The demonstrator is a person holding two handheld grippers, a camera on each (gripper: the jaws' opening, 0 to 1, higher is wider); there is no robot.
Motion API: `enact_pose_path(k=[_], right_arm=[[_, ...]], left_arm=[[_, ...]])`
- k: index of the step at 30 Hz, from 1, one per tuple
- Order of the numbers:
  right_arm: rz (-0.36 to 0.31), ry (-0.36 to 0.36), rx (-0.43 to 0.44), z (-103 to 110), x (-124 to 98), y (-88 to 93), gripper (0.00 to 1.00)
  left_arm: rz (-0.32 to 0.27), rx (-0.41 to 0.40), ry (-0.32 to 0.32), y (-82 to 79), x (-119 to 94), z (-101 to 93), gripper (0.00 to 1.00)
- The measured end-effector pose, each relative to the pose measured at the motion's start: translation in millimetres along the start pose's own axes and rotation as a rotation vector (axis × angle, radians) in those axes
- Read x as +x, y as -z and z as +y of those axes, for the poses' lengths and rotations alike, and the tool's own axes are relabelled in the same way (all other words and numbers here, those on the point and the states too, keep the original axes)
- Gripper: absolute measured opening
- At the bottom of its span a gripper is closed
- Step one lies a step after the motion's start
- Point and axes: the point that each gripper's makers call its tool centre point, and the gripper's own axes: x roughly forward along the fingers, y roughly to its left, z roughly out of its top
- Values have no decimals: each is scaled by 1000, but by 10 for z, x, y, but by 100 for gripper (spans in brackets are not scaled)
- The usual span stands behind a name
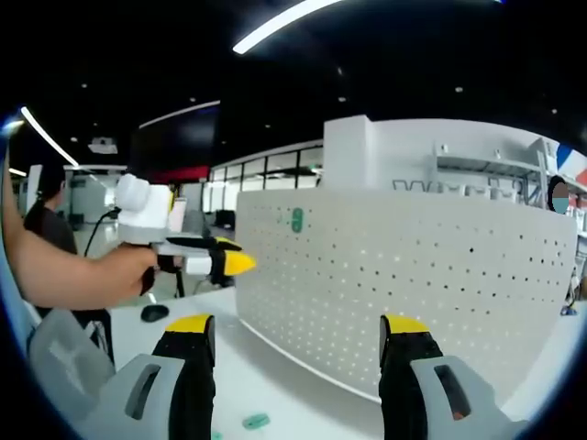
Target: Insert the hook assembly into the mounting plate slot until the hook locks in place.
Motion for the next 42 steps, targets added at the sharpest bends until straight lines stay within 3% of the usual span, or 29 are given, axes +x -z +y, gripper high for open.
enact_pose_path(k=[17, 29, 42], right_arm=[[3, -7, -4, 72, -41, 15, 73], [37, -29, -2, 187, -13, 158, 73], [160, -90, -8, 427, 82, 608, 67]], left_arm=[[68, 7, 44, 378, -324, -155, 37], [67, -7, 34, 420, -445, -83, 37], [65, -1, 51, 472, -621, -107, 36]])
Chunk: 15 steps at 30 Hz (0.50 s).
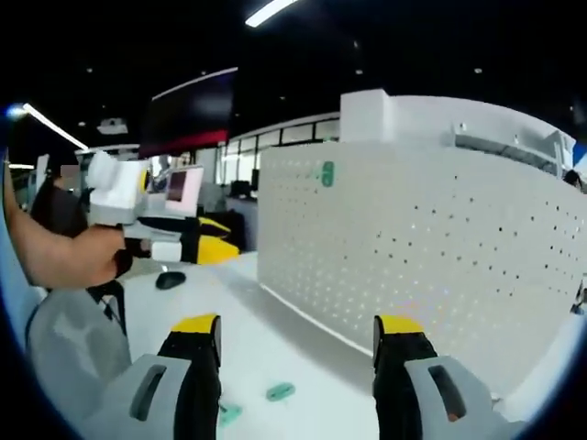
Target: Insert the hook assembly into the mounting plate slot until the hook locks in place.
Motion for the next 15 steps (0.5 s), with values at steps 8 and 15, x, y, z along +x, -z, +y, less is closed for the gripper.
enact_pose_path(k=[8, 15], right_arm=[[108, -62, 16, 209, 167, 370, 65], [181, -102, 28, 333, 261, 623, 63]], left_arm=[[-8, 4, 20, -7, -142, -56, 36], [-23, 2, 25, -36, -266, -64, 35]])
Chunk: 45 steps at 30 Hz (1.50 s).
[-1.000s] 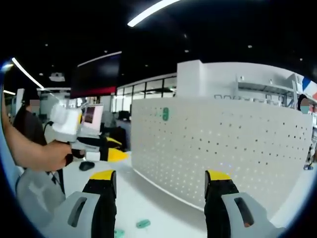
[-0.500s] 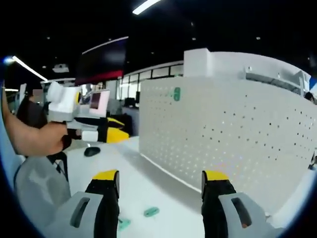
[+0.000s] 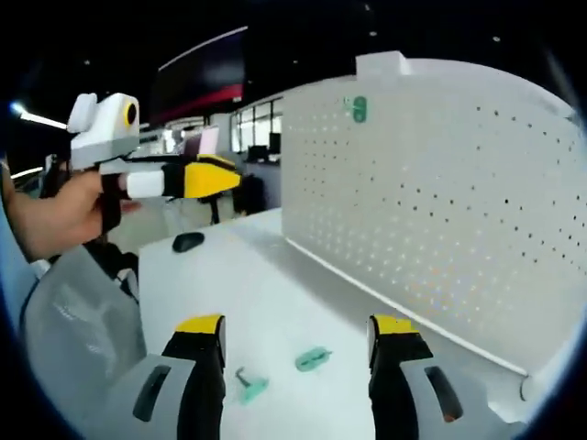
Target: Insert the hook assembly into the mounting plate slot until the hook locks in place.
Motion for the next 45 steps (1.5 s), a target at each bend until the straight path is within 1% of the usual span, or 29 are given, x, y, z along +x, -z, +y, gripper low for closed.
enact_pose_path(k=[3, 7, 16, 22, 25, 32, 35, 43, 45], right_arm=[[24, -12, 2, 46, 47, 92, 62], [72, -31, 2, 124, 114, 238, 60], [150, -67, 6, 256, 195, 452, 52], [194, -77, 9, 287, 205, 540, 45], [238, -81, 16, 295, 217, 617, 42], [279, -85, 14, 309, 256, 675, 35], [312, -84, 38, 308, 285, 723, 30], [388, -73, 101, 340, 330, 869, 24], [404, -74, 104, 364, 327, 905, 23]], left_arm=[[-3, -2, -1, -1, -41, 2, 35], [-1, -5, -1, 30, -84, -8, 36], [3, -13, 2, 73, -155, -25, 35], [-2, -18, 0, 82, -189, -21, 36], [2, -19, 4, 111, -206, -40, 36], [2, -21, 8, 134, -244, -33, 35], [2, -21, 8, 141, -259, -25, 35], [5, -26, 11, 160, -284, -9, 35], [2, -26, 12, 156, -286, -5, 35]])
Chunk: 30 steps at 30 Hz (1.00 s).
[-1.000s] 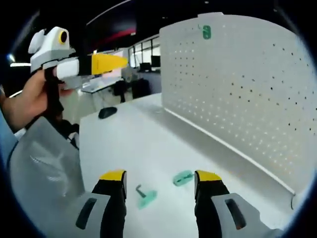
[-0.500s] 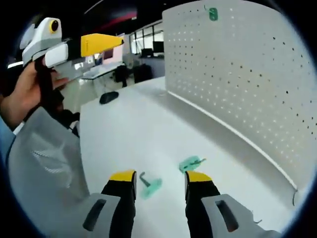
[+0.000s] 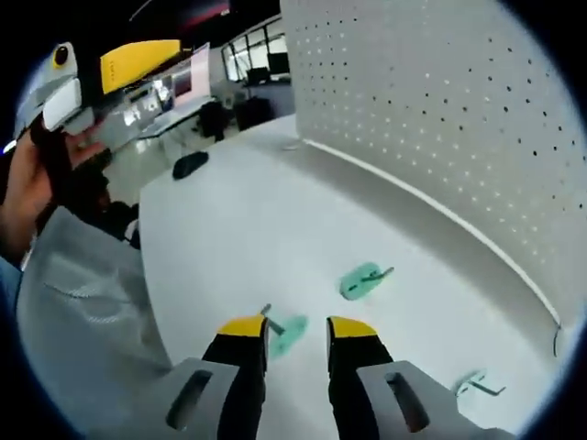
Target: Insert the hook assembly into the mounting plate slot until the hook locks in place.
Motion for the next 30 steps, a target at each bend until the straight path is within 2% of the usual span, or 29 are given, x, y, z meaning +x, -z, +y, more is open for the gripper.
enact_pose_path(k=[8, 13, 19, 22, 30], right_arm=[[78, -16, 15, 82, 94, 177, 22], [110, -10, 15, 53, 163, 248, 21], [98, -10, 45, -4, 172, 228, 17], [98, -7, 46, -11, 165, 225, 11], [100, 0, 18, -2, 190, 197, 11]], left_arm=[[3, -5, 14, 16, 9, -37, 34], [3, -3, 20, 13, 6, -57, 34], [6, -3, 14, 19, -12, -29, 34], [6, -4, 12, 20, -12, -20, 34], [10, -4, 15, 36, -8, -26, 33]])
